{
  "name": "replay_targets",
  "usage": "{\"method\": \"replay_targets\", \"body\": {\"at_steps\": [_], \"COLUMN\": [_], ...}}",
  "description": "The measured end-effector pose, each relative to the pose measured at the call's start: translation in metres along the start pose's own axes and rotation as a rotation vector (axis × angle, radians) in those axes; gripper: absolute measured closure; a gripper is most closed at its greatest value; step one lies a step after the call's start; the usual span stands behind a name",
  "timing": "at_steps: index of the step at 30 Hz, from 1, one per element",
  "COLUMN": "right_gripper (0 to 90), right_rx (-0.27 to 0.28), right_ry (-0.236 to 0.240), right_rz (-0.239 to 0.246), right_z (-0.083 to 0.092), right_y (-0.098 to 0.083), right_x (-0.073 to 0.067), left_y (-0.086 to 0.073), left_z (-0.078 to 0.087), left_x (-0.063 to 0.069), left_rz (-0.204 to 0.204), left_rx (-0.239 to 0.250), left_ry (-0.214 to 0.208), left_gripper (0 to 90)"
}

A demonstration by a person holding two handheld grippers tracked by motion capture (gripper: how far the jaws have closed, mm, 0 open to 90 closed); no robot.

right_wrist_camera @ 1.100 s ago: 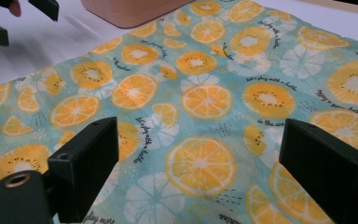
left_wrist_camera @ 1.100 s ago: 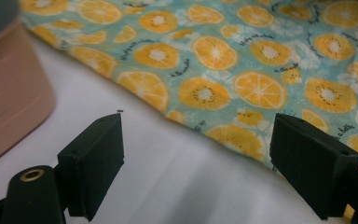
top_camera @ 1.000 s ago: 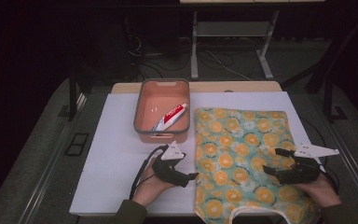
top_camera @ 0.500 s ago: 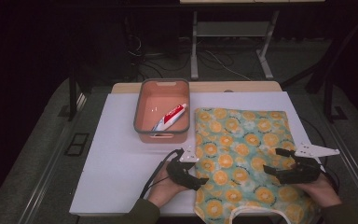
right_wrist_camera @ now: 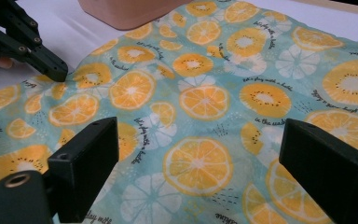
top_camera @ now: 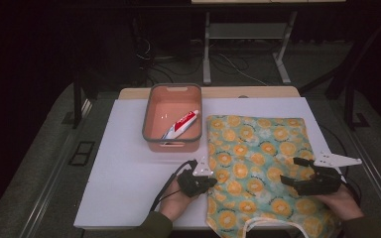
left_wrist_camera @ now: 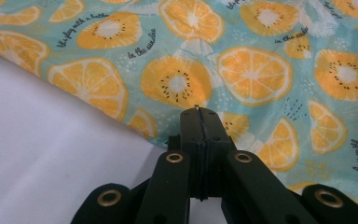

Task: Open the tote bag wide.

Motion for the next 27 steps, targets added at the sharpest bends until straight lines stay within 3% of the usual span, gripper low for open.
{"method": "replay_targets", "body": {"at_steps": [4,8,12,14,16,17,18,20,23,27], "right_gripper": [11.5,11.5,11.5,11.5,11.5,11.5,11.5,11.5,11.5,11.5], "right_rx": [0.001,0.0,-0.001,-0.001,0.0,0.0,0.002,0.002,0.003,0.0], "right_ry": [-0.001,-0.002,-0.004,-0.004,-0.004,-0.004,-0.004,-0.005,-0.006,-0.008], "right_rz": [0.0,0.001,0.001,0.0,0.002,0.002,0.006,0.007,0.008,0.008], "right_z": [0.0,0.0,0.0,0.0,0.0,0.0,0.0,0.001,0.001,0.0], "right_y": [0.0,0.0,0.0,0.0,0.0,0.0,0.0,0.0,0.0,0.0], "right_x": [0.0,0.0,0.001,0.001,0.001,0.001,0.0,0.0,0.0,0.0], "left_y": [0.012,0.022,0.026,0.025,0.025,0.026,0.027,0.027,0.023,0.013], "left_z": [0.0,-0.006,-0.009,-0.009,-0.008,-0.006,-0.002,0.006,0.019,0.037], "left_x": [-0.017,-0.05,-0.069,-0.069,-0.069,-0.068,-0.067,-0.063,-0.053,-0.039], "left_rz": [-0.013,0.008,0.065,0.082,0.089,0.099,0.115,0.131,0.115,0.148], "left_rx": [0.01,0.02,0.061,0.062,0.063,0.07,0.077,0.089,0.081,0.101], "left_ry": [0.052,0.131,0.13,0.13,0.137,0.136,0.133,0.122,0.112,0.073], "left_gripper": [89.4,89.4,89.3,87.2,73.2,73.2,60.7,51.5,43.9,33.6]}}
Point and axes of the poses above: each handheld gripper's, and its own axes: z roughly backward along the jaws, y roughly out of its top, x roughly to its right, the point moved 6 cm from there along -z, roughly forward along the jaws, and after that the axes turned 1 degree about -y, right-handed, at the moved point
